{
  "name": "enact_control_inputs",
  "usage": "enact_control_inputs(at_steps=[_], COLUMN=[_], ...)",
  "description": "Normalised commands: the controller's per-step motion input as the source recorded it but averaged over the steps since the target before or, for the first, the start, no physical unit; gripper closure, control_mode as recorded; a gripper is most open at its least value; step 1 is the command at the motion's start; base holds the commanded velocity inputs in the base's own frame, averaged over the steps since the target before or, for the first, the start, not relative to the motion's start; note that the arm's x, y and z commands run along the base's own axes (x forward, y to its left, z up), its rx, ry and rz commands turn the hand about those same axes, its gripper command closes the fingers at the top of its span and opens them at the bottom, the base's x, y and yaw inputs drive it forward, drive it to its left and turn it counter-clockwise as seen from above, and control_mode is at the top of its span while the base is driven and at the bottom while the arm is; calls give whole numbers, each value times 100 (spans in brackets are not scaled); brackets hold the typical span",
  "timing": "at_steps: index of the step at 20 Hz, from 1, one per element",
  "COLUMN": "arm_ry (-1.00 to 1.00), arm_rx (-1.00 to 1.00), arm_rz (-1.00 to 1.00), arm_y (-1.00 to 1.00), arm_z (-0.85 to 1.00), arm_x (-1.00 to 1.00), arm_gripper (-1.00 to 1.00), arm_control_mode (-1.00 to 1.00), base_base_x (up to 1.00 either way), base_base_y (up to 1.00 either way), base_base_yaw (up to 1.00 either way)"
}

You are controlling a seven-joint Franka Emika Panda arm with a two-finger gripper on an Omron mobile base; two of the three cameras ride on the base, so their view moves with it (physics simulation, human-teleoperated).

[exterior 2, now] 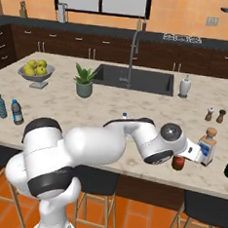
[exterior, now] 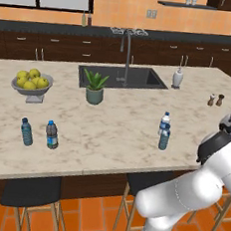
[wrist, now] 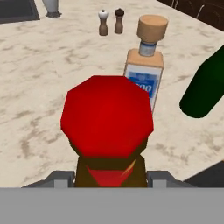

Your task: Move the plastic bottles in the middle to the plastics group, and the glass bottles in the middle to the glass group.

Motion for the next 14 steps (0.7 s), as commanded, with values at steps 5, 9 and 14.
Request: enact_control_inputs(at_steps=[5, 9, 14], arm_ry=[0, 0, -1], arm_rx=[0, 0, 0], arm_rz=[0, 0, 0], arm_y=[-3, -19, -44], arm_z=[-37, -13, 0], arm_x=[0, 0, 4], arm_gripper=[100, 100, 100], arm_control_mode=[-100, -100, -100], base_base_x=[0, 0, 0], base_base_y=[0, 0, 0], base_base_yaw=[0, 0, 0])
